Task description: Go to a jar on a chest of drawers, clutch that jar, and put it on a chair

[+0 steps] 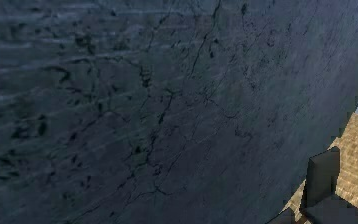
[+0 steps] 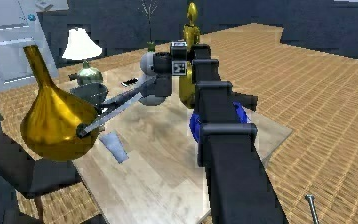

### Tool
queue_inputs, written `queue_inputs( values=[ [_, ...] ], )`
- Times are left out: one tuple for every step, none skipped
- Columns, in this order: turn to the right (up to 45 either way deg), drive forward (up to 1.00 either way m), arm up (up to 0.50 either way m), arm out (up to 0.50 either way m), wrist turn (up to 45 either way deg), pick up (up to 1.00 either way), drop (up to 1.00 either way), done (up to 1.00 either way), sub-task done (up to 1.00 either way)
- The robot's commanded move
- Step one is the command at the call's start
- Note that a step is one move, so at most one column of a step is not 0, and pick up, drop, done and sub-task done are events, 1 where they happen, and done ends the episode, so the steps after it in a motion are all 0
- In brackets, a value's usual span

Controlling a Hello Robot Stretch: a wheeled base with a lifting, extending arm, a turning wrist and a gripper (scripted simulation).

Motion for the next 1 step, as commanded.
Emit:
queue_inputs(
  values=[
    [0.0, 0.00, -0.50, 0.00, 0.0, 0.00, 0.00, 0.00, 0.00]
  ],
)
